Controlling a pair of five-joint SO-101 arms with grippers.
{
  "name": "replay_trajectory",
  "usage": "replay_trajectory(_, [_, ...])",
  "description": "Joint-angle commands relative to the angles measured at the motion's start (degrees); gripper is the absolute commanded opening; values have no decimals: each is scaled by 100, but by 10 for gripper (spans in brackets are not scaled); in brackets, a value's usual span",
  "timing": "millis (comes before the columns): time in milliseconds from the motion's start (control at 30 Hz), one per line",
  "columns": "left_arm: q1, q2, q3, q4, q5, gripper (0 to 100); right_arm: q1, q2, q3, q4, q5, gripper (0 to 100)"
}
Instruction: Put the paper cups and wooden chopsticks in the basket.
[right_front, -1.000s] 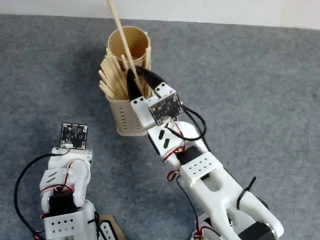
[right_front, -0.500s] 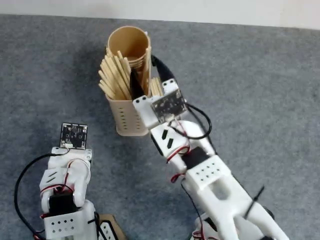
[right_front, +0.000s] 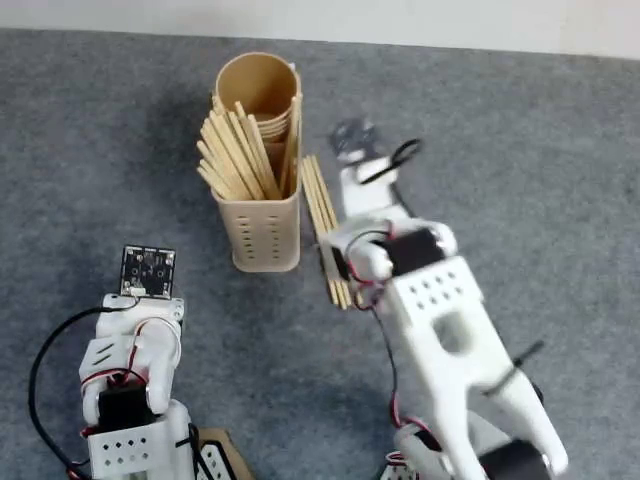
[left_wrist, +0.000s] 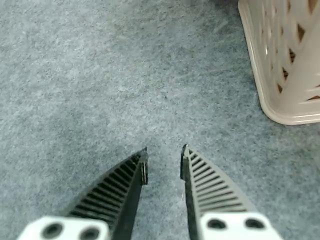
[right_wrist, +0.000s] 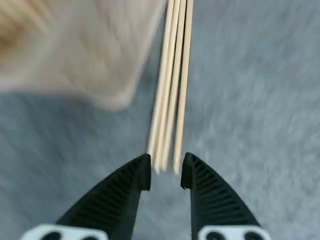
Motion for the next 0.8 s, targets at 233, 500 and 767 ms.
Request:
replay_trajectory(233, [66,-40,4,-88,-44,127,110,848,1332,-1930,-237,212])
replay_trajectory(500, [66,-40,-4,-88,-44,127,92,901,1780,-2651,-730,274])
replay_trajectory(767, [66,-40,-4,-88,-44,127,92,919,1780,-2897,-686,274])
